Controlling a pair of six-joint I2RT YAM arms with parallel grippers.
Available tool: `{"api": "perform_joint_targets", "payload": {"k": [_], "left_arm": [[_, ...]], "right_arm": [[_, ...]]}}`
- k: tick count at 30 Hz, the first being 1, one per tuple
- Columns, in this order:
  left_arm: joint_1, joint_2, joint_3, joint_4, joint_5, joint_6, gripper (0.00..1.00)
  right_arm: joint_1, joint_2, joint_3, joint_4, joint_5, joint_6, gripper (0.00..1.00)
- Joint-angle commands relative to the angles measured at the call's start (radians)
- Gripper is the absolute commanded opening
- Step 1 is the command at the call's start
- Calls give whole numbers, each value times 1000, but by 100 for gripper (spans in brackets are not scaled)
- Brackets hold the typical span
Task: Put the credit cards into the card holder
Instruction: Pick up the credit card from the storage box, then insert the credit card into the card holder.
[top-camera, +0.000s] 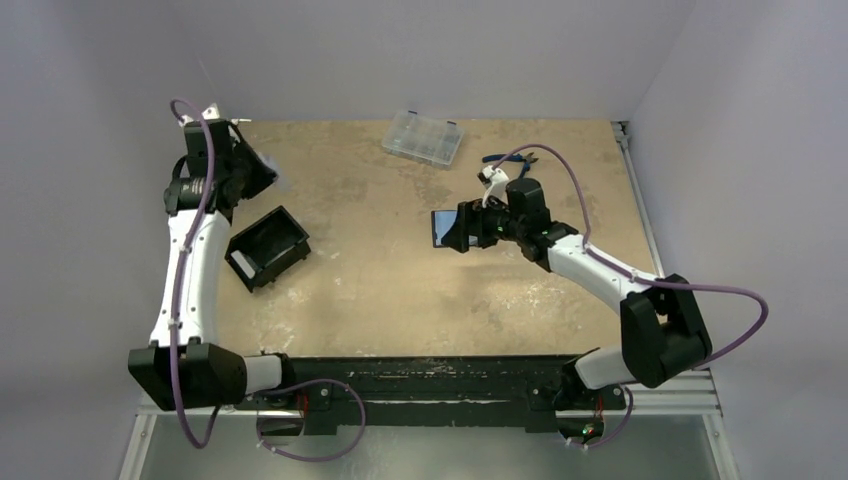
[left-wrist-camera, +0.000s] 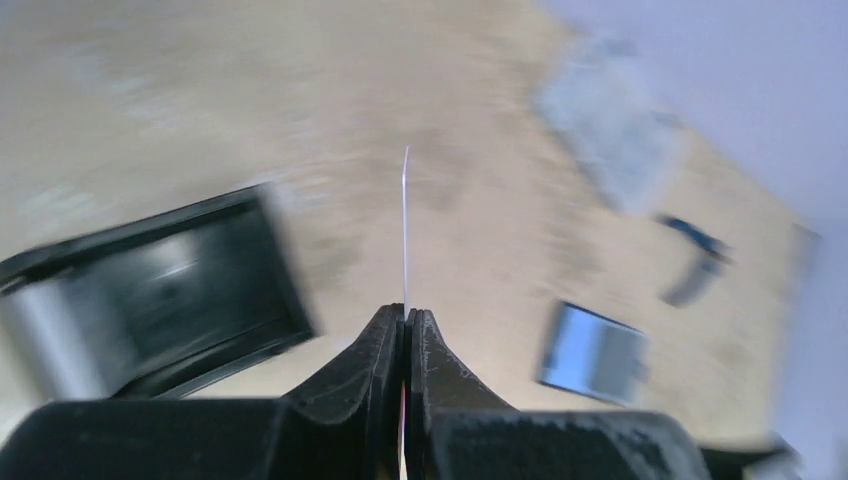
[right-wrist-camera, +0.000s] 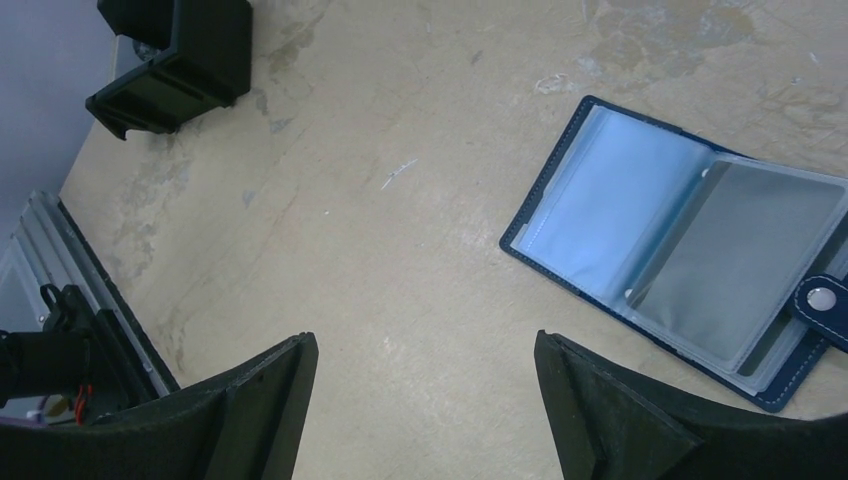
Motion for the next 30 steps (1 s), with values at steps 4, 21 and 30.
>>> {"api": "perform_joint_targets", "payload": {"k": [4, 21, 30], "left_arm": [[-86, -36, -229, 728, 822, -101, 0], [-424, 519, -334, 1263, 936, -284, 0], [-510, 780, -245, 1407, 965, -415, 0]], "right_arm": [[-86, 59, -18, 51, -15, 32, 84], [-264, 265, 86, 50, -136, 79, 23], [-309, 399, 163, 83, -140, 108, 17]]}}
